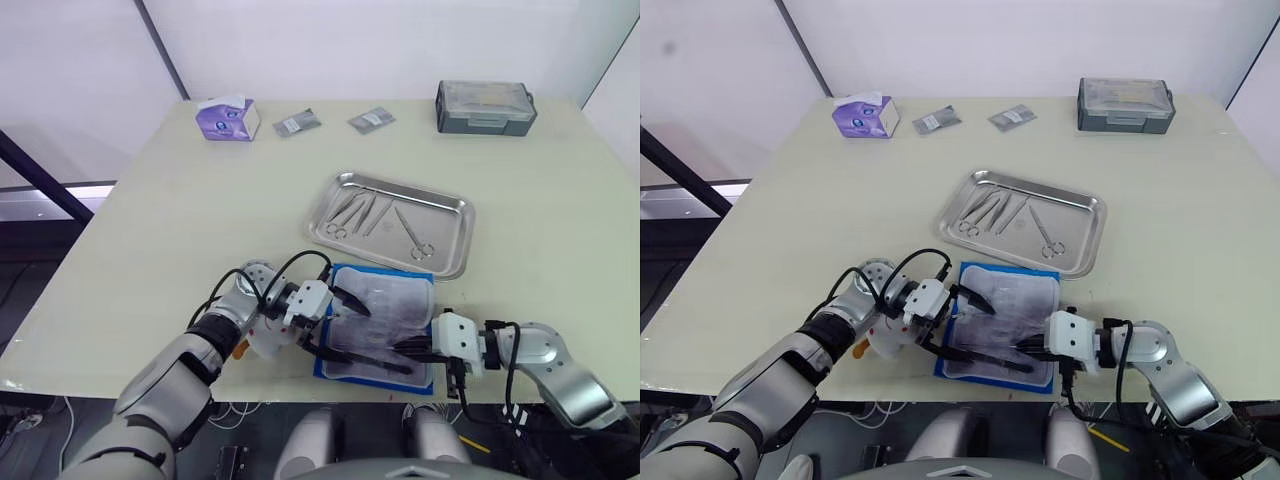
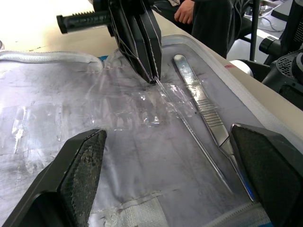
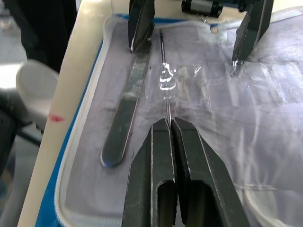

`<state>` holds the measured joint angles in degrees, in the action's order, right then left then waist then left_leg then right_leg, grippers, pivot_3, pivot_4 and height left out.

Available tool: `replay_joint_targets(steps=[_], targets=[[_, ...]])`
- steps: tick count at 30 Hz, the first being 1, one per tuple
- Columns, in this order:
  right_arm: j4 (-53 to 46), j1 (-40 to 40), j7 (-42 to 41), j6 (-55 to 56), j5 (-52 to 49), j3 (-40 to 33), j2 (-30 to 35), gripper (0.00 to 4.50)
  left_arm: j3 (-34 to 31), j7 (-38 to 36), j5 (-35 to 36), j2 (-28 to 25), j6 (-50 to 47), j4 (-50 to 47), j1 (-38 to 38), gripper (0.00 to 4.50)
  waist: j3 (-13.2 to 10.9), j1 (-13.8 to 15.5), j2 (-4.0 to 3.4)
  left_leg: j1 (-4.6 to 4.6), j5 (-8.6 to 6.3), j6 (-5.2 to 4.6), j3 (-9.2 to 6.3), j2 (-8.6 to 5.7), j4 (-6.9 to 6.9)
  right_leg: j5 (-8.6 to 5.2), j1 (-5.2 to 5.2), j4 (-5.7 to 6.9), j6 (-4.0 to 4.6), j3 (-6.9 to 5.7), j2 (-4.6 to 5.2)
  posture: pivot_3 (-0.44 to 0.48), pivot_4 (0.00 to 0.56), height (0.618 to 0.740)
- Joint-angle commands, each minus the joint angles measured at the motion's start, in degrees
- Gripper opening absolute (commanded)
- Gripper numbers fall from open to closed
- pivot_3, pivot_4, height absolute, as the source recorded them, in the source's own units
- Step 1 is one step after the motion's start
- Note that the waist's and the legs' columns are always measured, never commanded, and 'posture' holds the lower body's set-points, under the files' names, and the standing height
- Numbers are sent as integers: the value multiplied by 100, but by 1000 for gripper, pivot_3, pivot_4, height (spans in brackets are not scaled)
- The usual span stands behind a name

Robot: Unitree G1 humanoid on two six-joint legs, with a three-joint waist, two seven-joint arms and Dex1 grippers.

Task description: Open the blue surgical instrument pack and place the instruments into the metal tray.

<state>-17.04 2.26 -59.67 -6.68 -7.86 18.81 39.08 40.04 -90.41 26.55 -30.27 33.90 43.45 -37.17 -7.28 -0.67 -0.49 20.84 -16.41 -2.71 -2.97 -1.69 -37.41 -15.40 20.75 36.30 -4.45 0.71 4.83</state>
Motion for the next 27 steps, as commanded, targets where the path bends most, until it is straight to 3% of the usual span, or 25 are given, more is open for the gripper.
replay_joint_targets(steps=[1,12,27], targets=[[-338,80,0,-259,-39,-31,53,28,481,-209,-568,-145,-54,338,383,4500,0,0,1,0,0,0,0,0,1,0,0,0,0,0,0,0,150,734],[-1092,165,8,-823,-31,-223,504,28,482,-209,-572,-128,-57,348,377,4500,-3,1,3,3,0,0,-3,0,1,0,1,-2,0,-3,1,0,150,734],[-1222,-403,-156,-315,-131,-1087,1304,28,485,-209,-573,-101,-69,358,371,4500,-5,3,7,5,0,0,-2,0,1,0,0,-7,-1,-4,5,0,150,734]])
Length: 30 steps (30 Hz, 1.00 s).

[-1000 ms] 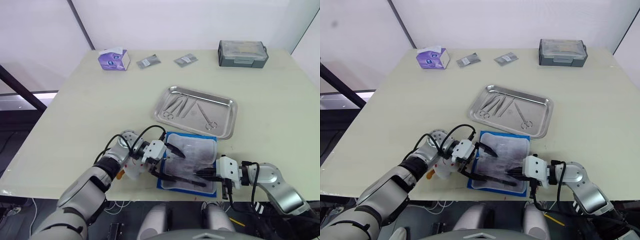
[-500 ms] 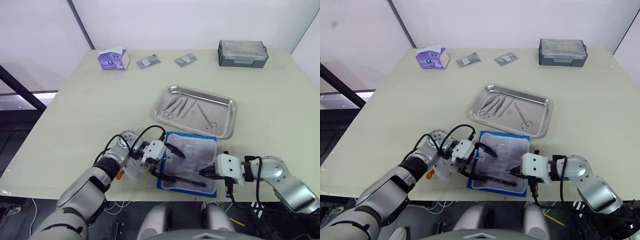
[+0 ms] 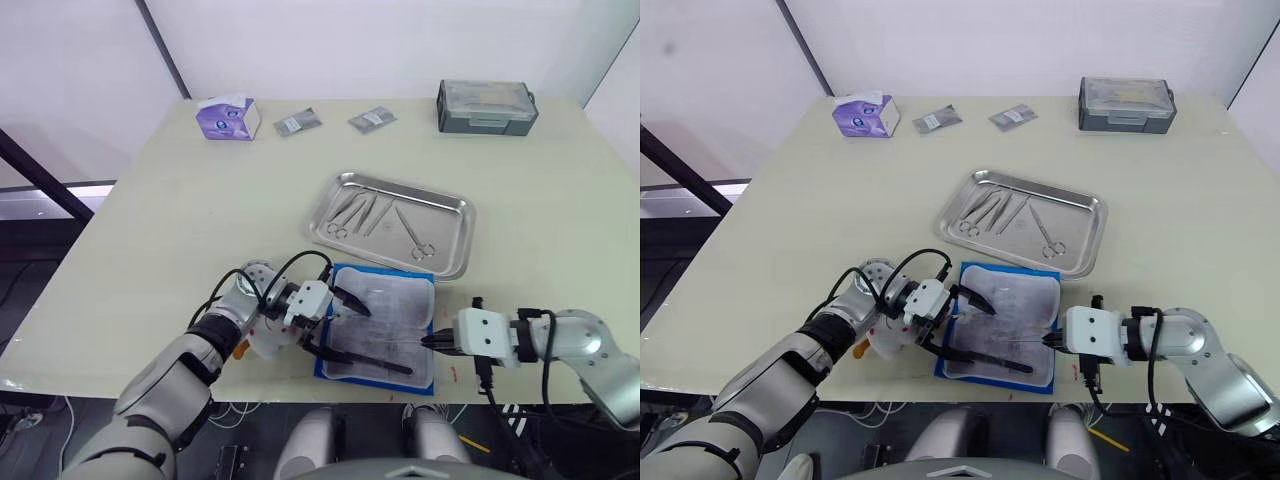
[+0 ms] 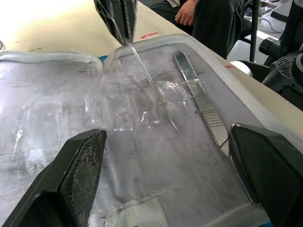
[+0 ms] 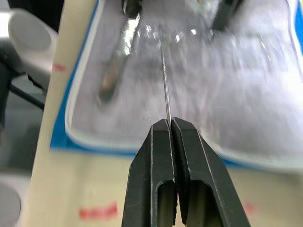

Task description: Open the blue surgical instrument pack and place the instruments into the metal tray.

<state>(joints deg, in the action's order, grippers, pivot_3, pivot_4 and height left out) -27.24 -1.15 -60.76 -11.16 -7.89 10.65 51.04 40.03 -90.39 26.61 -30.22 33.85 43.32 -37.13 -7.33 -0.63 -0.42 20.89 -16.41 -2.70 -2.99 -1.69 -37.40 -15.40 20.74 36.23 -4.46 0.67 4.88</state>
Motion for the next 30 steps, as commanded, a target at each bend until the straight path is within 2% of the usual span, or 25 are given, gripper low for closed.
replay_joint_targets(steps=[1,12,17,23,30], targets=[[-203,-94,-59,150,-144,-322,135,28,486,-211,-579,-106,-65,372,368,4500,0,0,0,0,0,0,0,0,0,0,0,0,0,0,0,0,150,734],[-402,-795,-212,371,-312,-925,492,28,479,-211,-580,-74,-44,404,375,4500,-1,5,1,2,0,0,1,0,2,0,-1,-5,0,1,3,0,150,734],[-350,-1221,-287,427,-511,-1639,617,28,469,-211,-579,-62,-43,415,385,4500,0,9,0,3,0,0,1,0,4,0,-1,-9,0,0,4,0,150,734],[-414,-1280,80,-272,-1296,-2354,228,28,469,-211,-588,-41,-19,455,383,4500,0,11,0,3,0,0,1,1,5,1,-3,-10,0,2,6,0,150,734],[-528,-643,1279,-1712,-1792,-2306,-460,28,473,-211,-592,-17,-18,469,365,4500,2,26,-4,7,0,0,-1,2,5,1,-2,-14,1,2,12,0,150,734]])
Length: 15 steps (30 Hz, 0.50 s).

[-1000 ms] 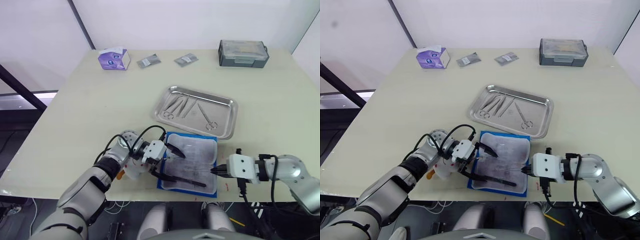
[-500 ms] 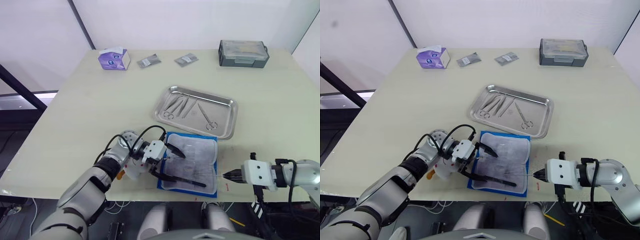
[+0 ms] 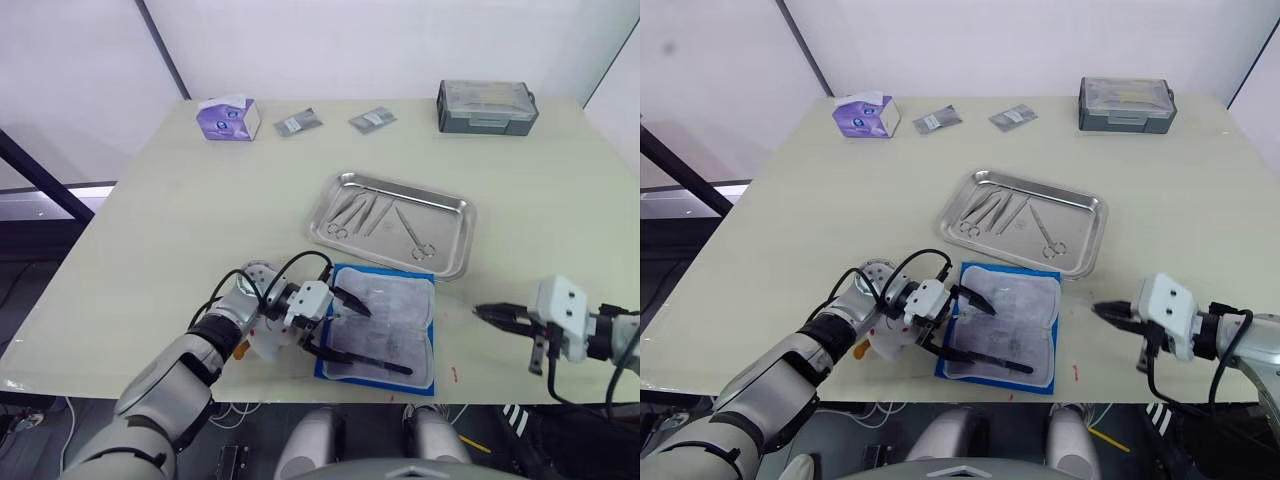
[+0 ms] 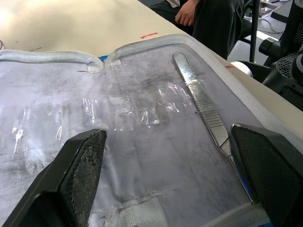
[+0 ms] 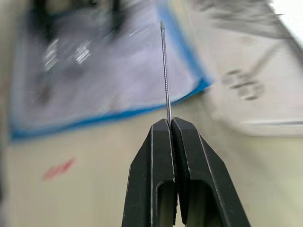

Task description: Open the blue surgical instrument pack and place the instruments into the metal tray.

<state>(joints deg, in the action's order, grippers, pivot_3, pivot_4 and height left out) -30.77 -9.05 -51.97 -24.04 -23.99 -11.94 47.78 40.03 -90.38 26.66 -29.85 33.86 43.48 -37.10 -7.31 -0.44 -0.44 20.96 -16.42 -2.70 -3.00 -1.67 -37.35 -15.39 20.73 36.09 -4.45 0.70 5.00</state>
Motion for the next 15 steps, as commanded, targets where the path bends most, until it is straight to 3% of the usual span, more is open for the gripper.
replay_joint_targets(steps=[1,10,15], targets=[[-163,303,610,-674,-242,14,-261,28,473,-212,-601,-54,-18,455,358,4500,2,14,-4,2,0,0,-1,0,1,0,0,-3,0,1,0,0,150,734],[139,2056,2997,-2866,-259,412,-1840,28,474,-212,-617,-57,-1,463,353,4500,16,-11,-30,8,0,0,-10,-1,5,1,3,-12,3,5,5,0,150,734],[471,2663,3562,-3317,79,739,-2103,28,457,-212,-622,-47,-1,467,354,4500,31,2,-55,19,0,0,-24,-6,7,1,7,-13,3,-6,4,0,150,734]])
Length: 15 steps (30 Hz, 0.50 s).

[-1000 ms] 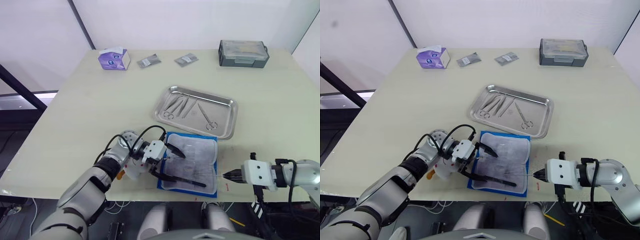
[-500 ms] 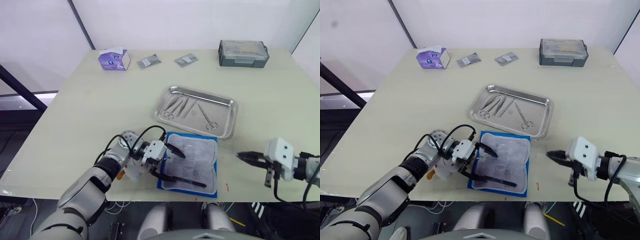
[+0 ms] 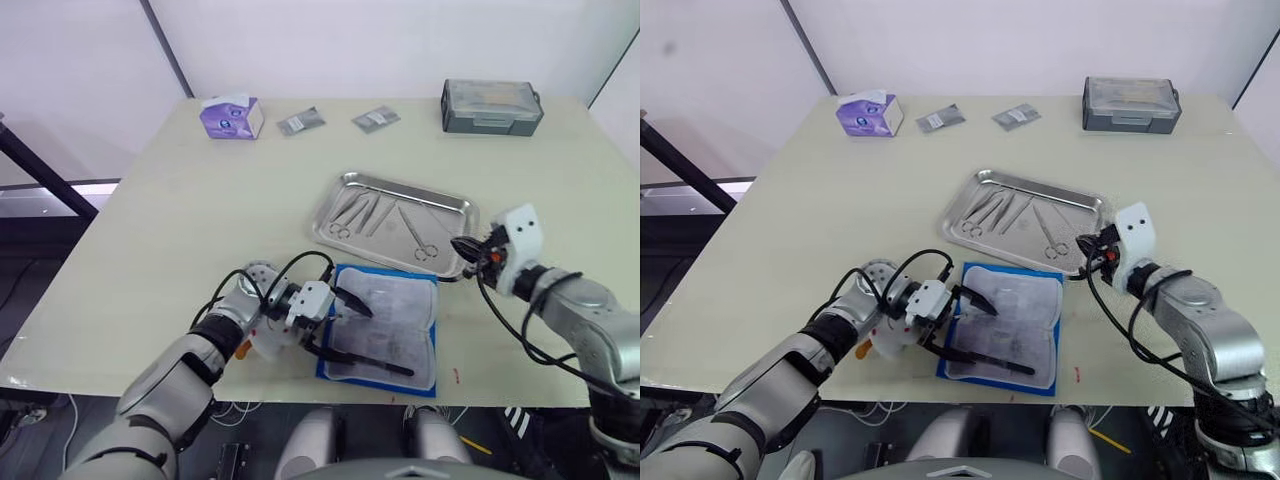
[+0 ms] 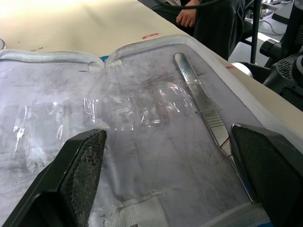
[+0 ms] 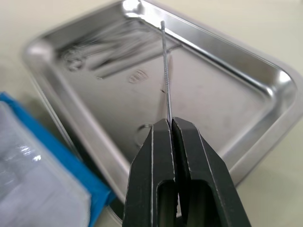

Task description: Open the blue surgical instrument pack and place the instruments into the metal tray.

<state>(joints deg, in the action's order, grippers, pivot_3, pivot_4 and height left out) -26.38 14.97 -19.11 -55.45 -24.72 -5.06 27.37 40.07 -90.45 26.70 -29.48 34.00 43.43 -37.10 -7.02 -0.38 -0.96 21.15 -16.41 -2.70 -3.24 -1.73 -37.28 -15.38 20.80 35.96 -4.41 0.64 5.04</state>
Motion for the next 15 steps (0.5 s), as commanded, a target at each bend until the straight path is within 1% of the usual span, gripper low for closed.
replay_joint_targets(steps=[1,7,10,15], targets=[[130,377,369,-244,204,83,-118,28,448,-205,-627,-78,-19,476,351,4500,4,-9,-6,0,0,0,1,-1,0,0,1,0,0,-6,0,0,150,734],[775,984,681,-399,554,351,-384,28,430,-205,-634,-54,-24,488,342,4500,6,-26,-11,-3,1,-1,0,-4,-1,0,1,5,-2,-22,-7,0,150,734],[1096,1155,625,-314,682,522,-413,28,420,-205,-635,-51,-22,498,341,4500,7,-30,-13,-2,1,-1,-1,-5,-1,0,0,4,-2,-24,-8,0,150,734],[1548,1300,586,-247,780,562,-575,28,417,-205,-633,-34,-23,502,337,4500,7,-32,-14,-3,1,-1,-1,-5,-2,0,-1,5,-3,-24,-9,0,150,734]])
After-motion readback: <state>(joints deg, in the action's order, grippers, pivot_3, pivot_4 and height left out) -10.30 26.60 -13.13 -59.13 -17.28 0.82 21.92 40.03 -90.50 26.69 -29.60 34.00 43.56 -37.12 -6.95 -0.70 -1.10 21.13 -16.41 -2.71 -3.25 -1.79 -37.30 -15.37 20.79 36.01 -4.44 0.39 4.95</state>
